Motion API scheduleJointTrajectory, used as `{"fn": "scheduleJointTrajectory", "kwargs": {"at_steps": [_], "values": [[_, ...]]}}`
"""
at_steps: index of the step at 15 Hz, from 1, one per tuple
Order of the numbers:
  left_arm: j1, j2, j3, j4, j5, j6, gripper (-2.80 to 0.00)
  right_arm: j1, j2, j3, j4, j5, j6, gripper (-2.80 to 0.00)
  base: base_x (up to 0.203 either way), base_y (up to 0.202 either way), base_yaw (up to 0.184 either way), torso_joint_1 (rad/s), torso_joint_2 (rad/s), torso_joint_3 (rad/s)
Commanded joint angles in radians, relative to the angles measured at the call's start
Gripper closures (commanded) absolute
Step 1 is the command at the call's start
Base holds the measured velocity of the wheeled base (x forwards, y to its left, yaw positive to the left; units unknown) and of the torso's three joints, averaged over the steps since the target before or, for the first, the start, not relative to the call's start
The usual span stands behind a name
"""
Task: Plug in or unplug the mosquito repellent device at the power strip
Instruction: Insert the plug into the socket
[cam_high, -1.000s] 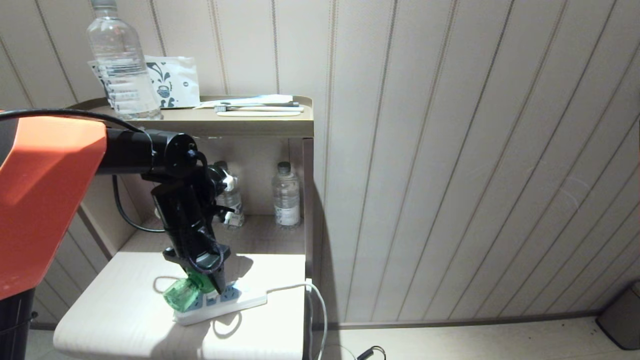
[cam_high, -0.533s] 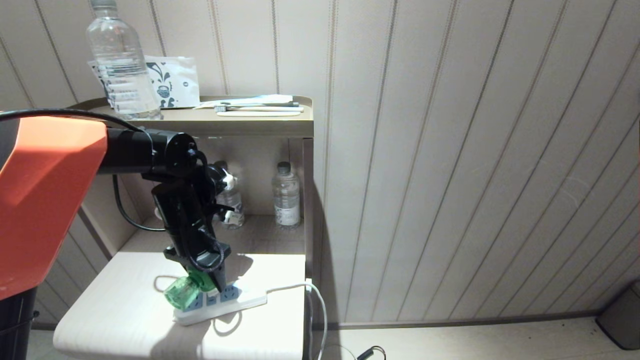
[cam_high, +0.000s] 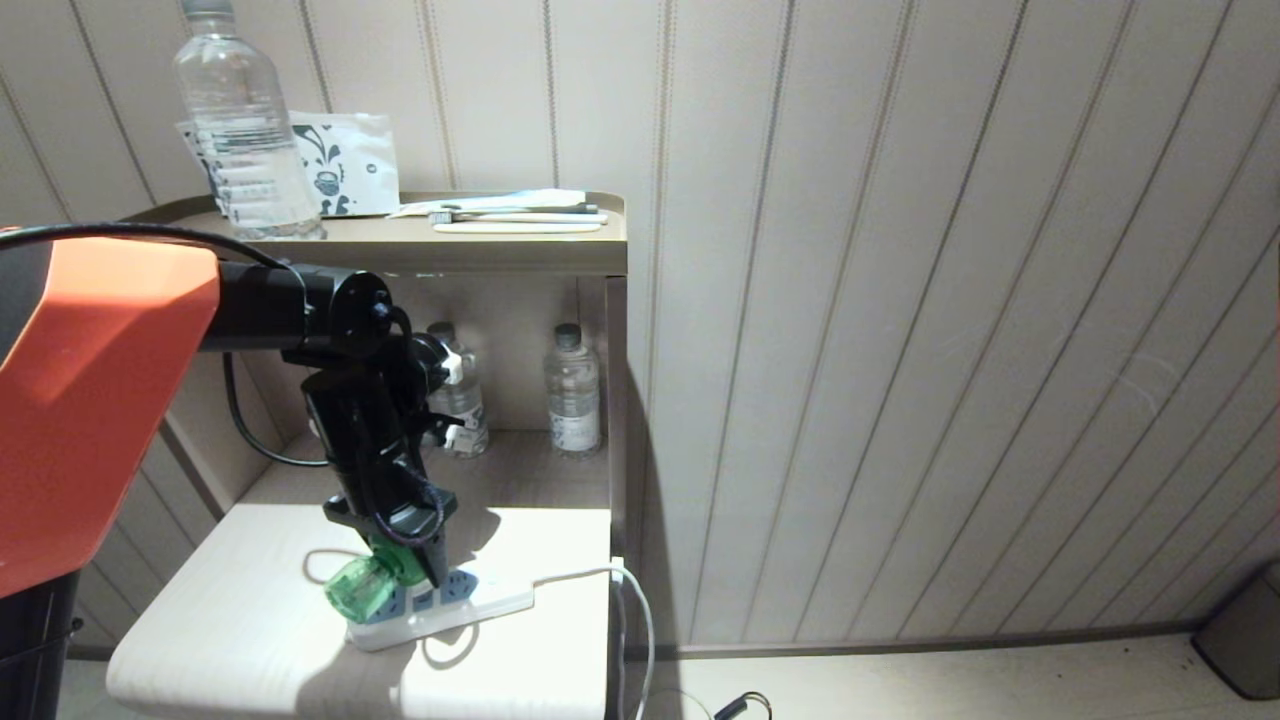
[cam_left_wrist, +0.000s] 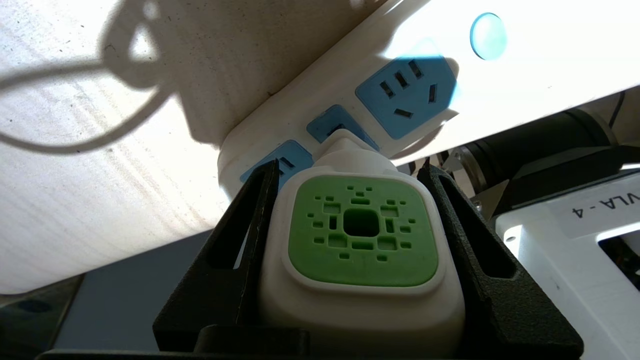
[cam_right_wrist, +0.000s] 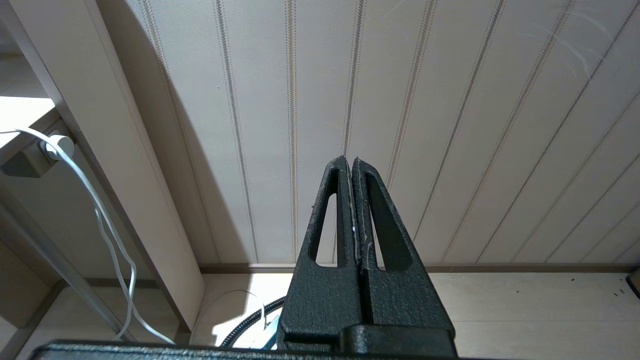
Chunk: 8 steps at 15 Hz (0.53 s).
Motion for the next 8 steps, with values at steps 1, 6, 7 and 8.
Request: {"fn": "scheduleJointTrajectory", "kwargs": {"at_steps": [1,6,7,8], "values": [[0.0,0.006,0.006,0.007,-0.001,0.006,0.0,0.0,0.0,0.0,0.0,0.0,0.0,0.0,0.0,0.0,0.0,0.0,0.0,0.0],[0.002,0.006,0.042,-0.026,0.0,0.01,0.0,-0.001,0.0,0.0,0.0,0.0,0.0,0.0,0.0,0.0,0.0,0.0,0.0,0.0],[0.007,0.003,0.053,-0.037,0.0,0.021,0.0,0.0,0.0,0.0,0.0,0.0,0.0,0.0,0.0,0.0,0.0,0.0,0.0,0.0],[0.009,0.001,0.06,-0.046,0.001,0.043,0.0,0.0,0.0,0.0,0.0,0.0,0.0,0.0,0.0,0.0,0.0,0.0,0.0,0.0]]}}
